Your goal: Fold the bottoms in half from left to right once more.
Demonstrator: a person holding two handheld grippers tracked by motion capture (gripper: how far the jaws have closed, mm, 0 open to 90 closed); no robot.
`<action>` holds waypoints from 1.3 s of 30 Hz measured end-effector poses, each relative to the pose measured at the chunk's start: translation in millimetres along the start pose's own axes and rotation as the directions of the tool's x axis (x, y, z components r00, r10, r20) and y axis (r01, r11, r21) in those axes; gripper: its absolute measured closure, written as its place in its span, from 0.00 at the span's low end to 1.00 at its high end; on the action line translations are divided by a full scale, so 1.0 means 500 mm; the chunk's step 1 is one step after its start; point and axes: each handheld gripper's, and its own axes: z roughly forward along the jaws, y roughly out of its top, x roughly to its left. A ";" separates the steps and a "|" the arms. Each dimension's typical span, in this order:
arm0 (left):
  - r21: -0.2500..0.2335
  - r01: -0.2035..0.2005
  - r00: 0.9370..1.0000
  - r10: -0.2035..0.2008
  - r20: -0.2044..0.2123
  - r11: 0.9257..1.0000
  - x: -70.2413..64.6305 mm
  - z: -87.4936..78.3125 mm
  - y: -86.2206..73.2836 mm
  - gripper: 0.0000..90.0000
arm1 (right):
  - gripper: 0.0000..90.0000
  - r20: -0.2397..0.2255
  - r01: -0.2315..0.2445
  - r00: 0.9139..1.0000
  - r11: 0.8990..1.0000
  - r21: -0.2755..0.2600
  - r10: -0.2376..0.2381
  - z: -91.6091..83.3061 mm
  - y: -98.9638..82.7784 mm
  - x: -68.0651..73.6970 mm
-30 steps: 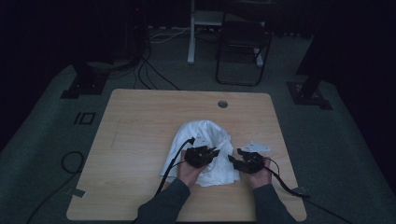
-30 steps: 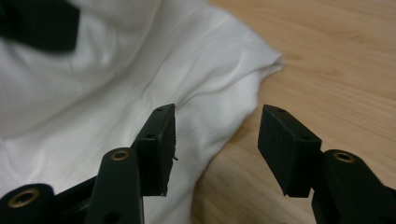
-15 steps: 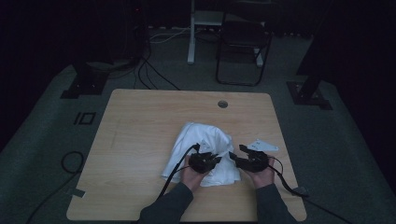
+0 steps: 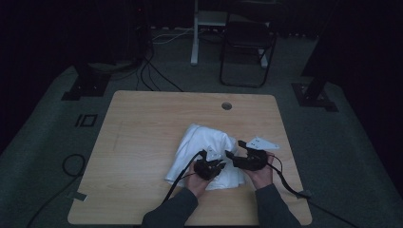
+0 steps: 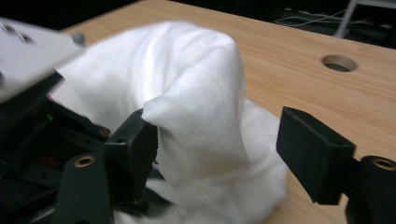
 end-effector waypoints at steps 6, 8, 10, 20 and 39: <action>-0.003 0.025 0.999 -0.025 0.020 1.000 0.001 -0.009 0.005 0.89 | 0.87 0.023 -0.041 0.999 0.997 0.063 0.039 0.042 0.012 -0.020; -0.007 0.053 0.997 -0.052 0.060 0.999 0.001 -0.024 0.015 0.79 | 0.92 0.041 -0.069 0.997 0.994 0.082 0.066 0.055 0.013 -0.033; -0.018 0.043 0.997 -0.042 0.068 0.999 -0.011 -0.054 0.032 0.69 | 0.93 0.049 -0.080 0.996 0.992 0.096 0.076 0.068 0.015 -0.042; -0.186 0.024 0.997 -0.036 -0.062 0.982 0.072 -0.224 0.118 0.63 | 0.91 0.066 -0.095 0.994 0.987 0.133 0.087 0.085 0.011 -0.063; 0.027 -0.030 0.976 0.035 -0.215 0.999 0.100 -0.066 -0.004 0.66 | 0.54 0.174 -0.146 0.976 0.986 0.081 0.130 0.022 0.023 -0.109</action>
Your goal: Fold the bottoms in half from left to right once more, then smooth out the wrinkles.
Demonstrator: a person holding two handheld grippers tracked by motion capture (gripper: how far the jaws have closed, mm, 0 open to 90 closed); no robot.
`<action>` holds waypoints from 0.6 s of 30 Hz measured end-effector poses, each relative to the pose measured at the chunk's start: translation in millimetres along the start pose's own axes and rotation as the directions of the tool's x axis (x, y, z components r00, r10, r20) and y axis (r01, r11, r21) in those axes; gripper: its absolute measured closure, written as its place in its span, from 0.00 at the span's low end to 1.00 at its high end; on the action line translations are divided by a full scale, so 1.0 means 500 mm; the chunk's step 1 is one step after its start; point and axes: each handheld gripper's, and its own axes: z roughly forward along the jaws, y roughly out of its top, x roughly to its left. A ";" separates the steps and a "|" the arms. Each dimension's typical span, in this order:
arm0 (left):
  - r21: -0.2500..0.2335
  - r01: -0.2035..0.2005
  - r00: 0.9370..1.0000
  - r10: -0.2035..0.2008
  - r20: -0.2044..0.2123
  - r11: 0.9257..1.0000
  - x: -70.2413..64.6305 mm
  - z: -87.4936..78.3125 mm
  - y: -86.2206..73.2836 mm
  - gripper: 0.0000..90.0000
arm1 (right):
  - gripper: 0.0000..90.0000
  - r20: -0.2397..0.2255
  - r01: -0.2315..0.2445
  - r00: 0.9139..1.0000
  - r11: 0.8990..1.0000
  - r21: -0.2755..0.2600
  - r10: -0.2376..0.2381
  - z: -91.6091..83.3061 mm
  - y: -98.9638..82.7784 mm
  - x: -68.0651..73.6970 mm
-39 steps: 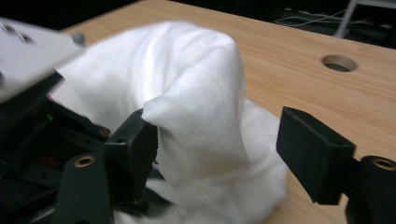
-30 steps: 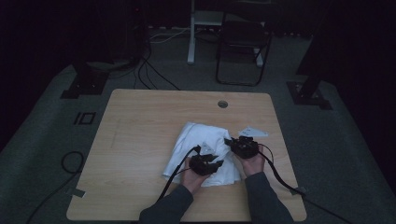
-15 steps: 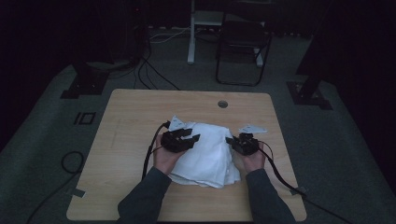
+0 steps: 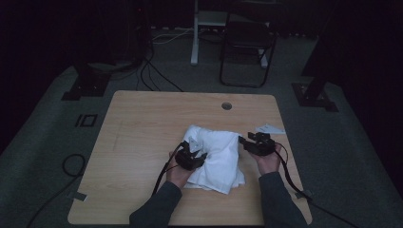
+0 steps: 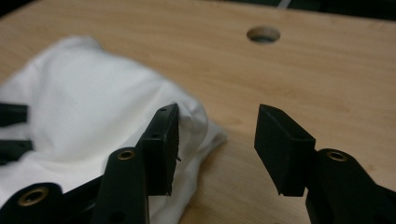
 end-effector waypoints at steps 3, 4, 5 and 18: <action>-0.015 0.014 1.000 -0.014 0.003 1.000 0.001 0.000 -0.004 0.67 | 0.49 -0.016 0.019 1.000 0.999 -0.040 -0.020 -0.019 0.010 0.008; -0.020 0.015 1.000 -0.015 0.001 1.000 0.000 0.000 -0.005 0.67 | 0.47 -0.023 0.034 0.999 0.998 -0.049 -0.035 -0.022 0.013 0.013; -0.022 0.013 1.000 -0.013 -0.001 1.000 0.000 0.000 -0.006 0.67 | 0.46 -0.025 0.046 0.999 0.997 -0.057 -0.048 -0.025 0.016 0.019; -0.042 -0.003 1.000 0.002 -0.031 0.999 -0.007 -0.003 -0.012 0.66 | 0.62 -0.102 0.149 0.985 0.981 0.121 -0.137 0.079 0.030 0.062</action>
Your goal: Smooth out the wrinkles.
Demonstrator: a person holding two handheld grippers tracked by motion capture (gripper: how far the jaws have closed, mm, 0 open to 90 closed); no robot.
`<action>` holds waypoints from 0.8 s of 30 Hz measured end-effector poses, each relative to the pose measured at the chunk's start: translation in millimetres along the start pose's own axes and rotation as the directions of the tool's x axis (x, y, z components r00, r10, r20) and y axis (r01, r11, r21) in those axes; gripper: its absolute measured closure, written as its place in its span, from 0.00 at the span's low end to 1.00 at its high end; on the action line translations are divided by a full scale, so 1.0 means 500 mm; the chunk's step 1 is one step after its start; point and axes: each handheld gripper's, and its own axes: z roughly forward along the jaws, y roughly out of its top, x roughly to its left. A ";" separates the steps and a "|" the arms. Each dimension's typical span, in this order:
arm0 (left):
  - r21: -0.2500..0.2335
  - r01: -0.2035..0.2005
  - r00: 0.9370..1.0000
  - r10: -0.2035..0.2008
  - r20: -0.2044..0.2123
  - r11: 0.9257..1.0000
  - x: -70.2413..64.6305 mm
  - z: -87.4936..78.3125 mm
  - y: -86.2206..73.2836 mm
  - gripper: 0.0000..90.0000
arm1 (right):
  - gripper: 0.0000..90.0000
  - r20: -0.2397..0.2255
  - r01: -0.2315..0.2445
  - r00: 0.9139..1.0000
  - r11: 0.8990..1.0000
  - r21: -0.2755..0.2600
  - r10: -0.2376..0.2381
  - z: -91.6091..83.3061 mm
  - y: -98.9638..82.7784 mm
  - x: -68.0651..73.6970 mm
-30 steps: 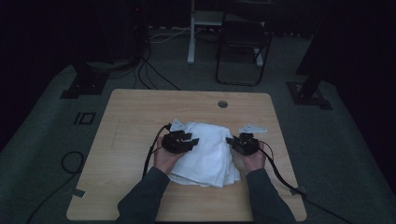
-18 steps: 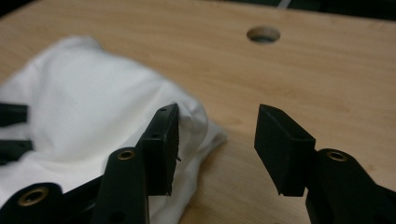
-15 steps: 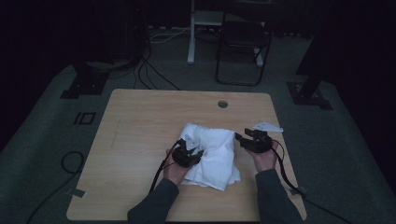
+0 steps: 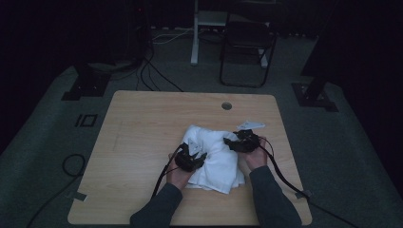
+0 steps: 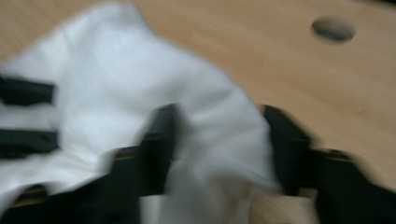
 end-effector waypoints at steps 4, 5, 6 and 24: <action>-0.004 -0.008 1.000 0.008 -0.017 1.000 -0.005 0.000 -0.001 0.66 | 0.90 0.014 -0.054 0.998 0.997 0.052 0.053 0.028 -0.016 -0.029; -0.006 -0.008 1.000 0.008 -0.019 1.000 -0.007 0.000 -0.001 0.66 | 0.91 0.017 -0.075 0.997 0.996 0.057 0.074 0.035 -0.022 -0.037; -0.006 -0.012 1.000 0.012 -0.024 1.000 -0.009 0.000 -0.001 0.66 | 0.91 0.023 -0.079 0.997 0.995 0.066 0.078 0.040 -0.026 -0.040; 0.017 0.044 0.998 -0.044 0.053 0.999 0.007 -0.033 0.030 0.57 | 0.45 0.012 0.065 0.998 0.995 -0.072 -0.065 -0.099 -0.077 0.096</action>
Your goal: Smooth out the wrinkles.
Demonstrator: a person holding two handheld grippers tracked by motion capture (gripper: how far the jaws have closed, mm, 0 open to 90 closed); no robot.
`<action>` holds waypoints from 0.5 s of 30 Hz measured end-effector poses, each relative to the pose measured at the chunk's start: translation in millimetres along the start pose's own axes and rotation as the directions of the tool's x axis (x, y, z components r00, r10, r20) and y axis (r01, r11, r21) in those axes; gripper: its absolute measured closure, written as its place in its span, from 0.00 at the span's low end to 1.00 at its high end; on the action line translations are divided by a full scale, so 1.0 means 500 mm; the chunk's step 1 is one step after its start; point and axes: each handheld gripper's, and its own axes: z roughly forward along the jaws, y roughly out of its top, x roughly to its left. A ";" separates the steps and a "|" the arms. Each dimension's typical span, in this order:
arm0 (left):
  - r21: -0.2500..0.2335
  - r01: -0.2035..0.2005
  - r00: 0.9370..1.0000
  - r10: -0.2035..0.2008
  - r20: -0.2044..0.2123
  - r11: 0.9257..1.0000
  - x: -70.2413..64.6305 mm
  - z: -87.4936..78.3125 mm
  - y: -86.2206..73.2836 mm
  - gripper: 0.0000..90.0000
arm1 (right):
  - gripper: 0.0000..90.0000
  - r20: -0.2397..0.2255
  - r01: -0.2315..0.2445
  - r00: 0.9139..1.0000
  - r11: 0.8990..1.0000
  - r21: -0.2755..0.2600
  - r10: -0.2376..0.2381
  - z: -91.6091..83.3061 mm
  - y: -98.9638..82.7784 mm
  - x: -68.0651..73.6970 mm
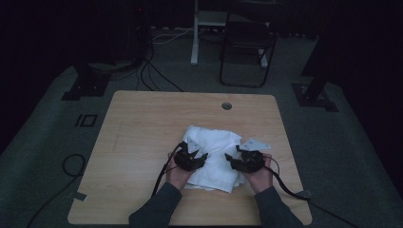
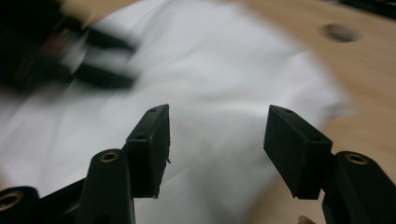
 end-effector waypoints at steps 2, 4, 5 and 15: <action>-0.016 -0.003 1.000 0.003 0.017 1.000 0.004 -0.021 0.016 0.54 | 0.44 -0.044 0.023 0.999 0.999 0.035 -0.022 0.009 -0.019 0.023; -0.045 -0.008 1.000 0.009 0.029 0.999 0.008 -0.041 0.024 0.53 | 0.42 -0.058 0.050 0.997 0.996 0.071 -0.046 0.024 -0.038 0.038; -0.059 -0.006 0.999 0.008 0.035 0.998 0.011 -0.051 0.026 0.53 | 0.42 -0.050 0.066 0.997 0.994 0.087 -0.062 0.030 -0.045 0.042; -0.011 -0.024 0.999 0.024 -0.032 1.000 0.029 -0.039 -0.041 0.53 | 0.47 0.030 0.008 0.999 0.988 0.151 -0.012 0.079 -0.074 0.007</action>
